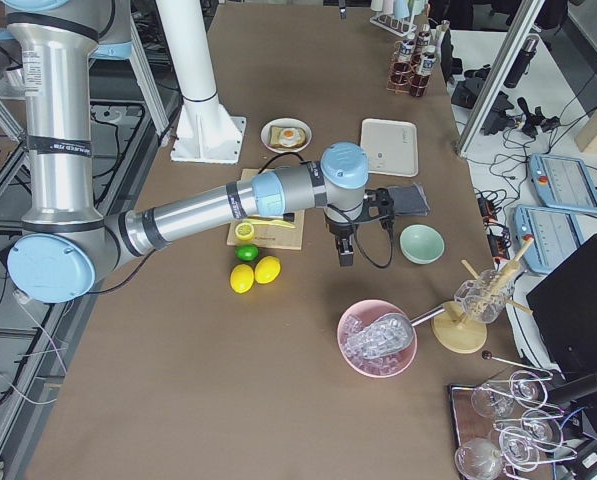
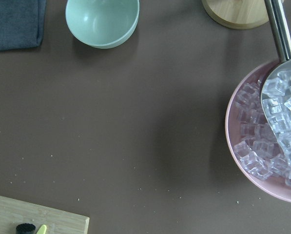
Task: Make sandwich and place on tray
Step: 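Move the right gripper over the bread slice while the left arm moves in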
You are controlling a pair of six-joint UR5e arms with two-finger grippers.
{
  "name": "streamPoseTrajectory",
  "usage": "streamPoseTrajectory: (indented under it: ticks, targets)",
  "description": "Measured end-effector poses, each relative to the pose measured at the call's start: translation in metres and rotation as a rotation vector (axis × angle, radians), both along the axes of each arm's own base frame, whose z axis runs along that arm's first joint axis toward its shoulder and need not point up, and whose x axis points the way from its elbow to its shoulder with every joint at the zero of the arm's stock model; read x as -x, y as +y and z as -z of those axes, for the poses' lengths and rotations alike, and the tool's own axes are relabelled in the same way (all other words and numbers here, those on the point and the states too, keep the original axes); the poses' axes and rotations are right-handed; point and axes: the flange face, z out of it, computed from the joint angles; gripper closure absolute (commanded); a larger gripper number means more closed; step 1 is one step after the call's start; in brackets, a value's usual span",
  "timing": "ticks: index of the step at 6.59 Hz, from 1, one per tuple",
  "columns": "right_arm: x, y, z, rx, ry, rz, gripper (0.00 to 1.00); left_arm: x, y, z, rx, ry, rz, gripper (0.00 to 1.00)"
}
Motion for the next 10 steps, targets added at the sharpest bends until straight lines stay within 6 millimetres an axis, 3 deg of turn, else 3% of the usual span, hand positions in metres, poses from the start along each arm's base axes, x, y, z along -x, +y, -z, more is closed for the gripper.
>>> streamPoseTrajectory:
  ticks: [2, 3, 5, 7, 8, 10]
  targets:
    - [0.051, -0.002, 0.035, 0.032, -0.050, -0.054, 0.00, -0.065, -0.002, 0.045, 0.024, 0.036, 0.040, 0.02]
    - [0.093, 0.007, 0.047, 0.048, -0.102, -0.096, 0.00, -0.087, -0.004, 0.061, 0.035, 0.052, 0.059, 0.02]
    - [0.155, 0.033, 0.051, 0.088, -0.159, -0.098, 0.00, -0.105, -0.006, 0.076, 0.038, 0.063, 0.069, 0.02]
    - [0.220, 0.060, 0.060, 0.133, -0.171, -0.116, 0.00, -0.136, 0.001, 0.084, 0.040, 0.044, 0.095, 0.02]
    - [0.258, 0.079, 0.064, 0.146, -0.170, -0.133, 0.00, -0.152, 0.007, 0.088, 0.041, 0.040, 0.105, 0.02]
    - [0.331, 0.129, 0.075, 0.152, -0.166, -0.135, 0.00, -0.163, 0.010, 0.091, 0.042, 0.040, 0.111, 0.02]
